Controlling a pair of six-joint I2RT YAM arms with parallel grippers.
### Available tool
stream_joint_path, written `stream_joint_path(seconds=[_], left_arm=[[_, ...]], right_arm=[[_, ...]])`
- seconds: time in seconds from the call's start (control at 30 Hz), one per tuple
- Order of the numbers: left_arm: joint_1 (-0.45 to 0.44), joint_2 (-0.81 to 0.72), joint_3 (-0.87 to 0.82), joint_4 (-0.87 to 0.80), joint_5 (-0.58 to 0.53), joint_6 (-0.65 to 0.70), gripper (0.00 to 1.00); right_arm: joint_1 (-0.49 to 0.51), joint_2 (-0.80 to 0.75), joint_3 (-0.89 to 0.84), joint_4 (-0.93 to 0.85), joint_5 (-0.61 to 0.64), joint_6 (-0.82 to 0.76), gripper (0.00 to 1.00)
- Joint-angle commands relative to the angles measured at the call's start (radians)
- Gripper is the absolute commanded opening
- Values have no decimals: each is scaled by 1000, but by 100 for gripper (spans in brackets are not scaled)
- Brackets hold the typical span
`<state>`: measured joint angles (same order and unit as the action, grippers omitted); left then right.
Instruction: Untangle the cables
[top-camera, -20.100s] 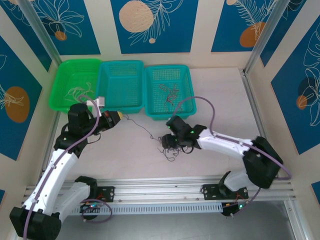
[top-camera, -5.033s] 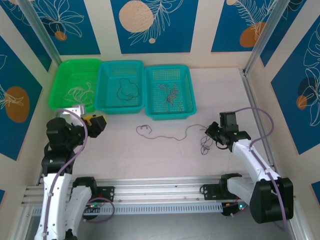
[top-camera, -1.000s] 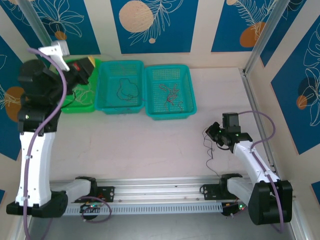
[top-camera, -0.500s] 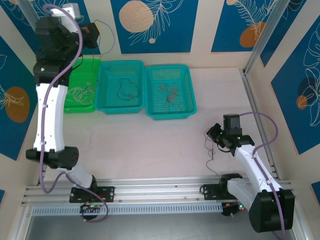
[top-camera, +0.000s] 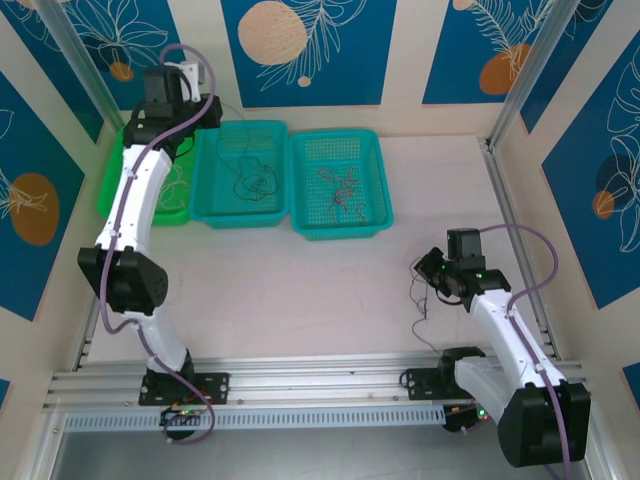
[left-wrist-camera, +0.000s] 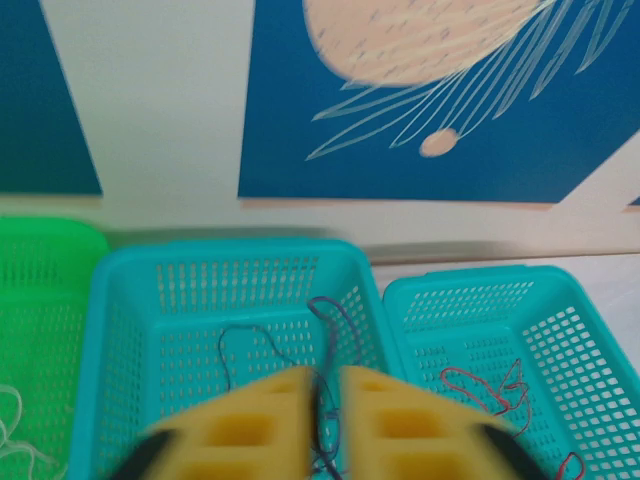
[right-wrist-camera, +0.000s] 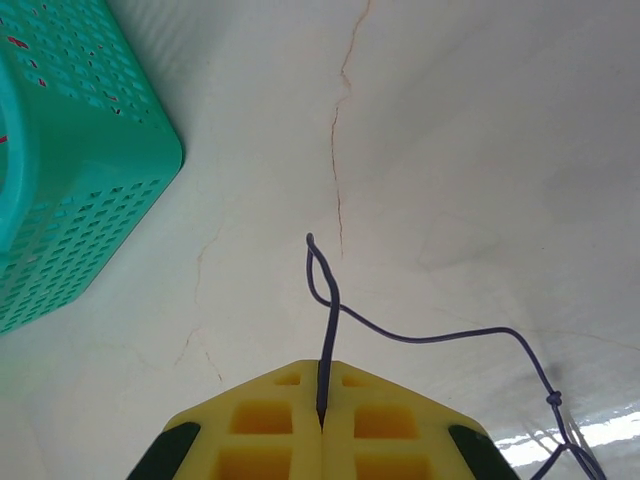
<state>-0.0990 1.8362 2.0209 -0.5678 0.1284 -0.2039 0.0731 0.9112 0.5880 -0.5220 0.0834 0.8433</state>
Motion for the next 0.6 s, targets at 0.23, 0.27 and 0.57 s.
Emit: stream_joint_path(seconds=[0.23,0.27,0.57], left_arm=[[-15,-211,-151,74,81,-78,65],[-27,-245,-173,82,95,-85,65],[-345,-593,-610,296,125,-147,61]], right_arm=[[9,-17,36,-28,8,-11,0],[10,-17,36,-24,2,-10,0],[52,50,39,90,-287,-47,0]])
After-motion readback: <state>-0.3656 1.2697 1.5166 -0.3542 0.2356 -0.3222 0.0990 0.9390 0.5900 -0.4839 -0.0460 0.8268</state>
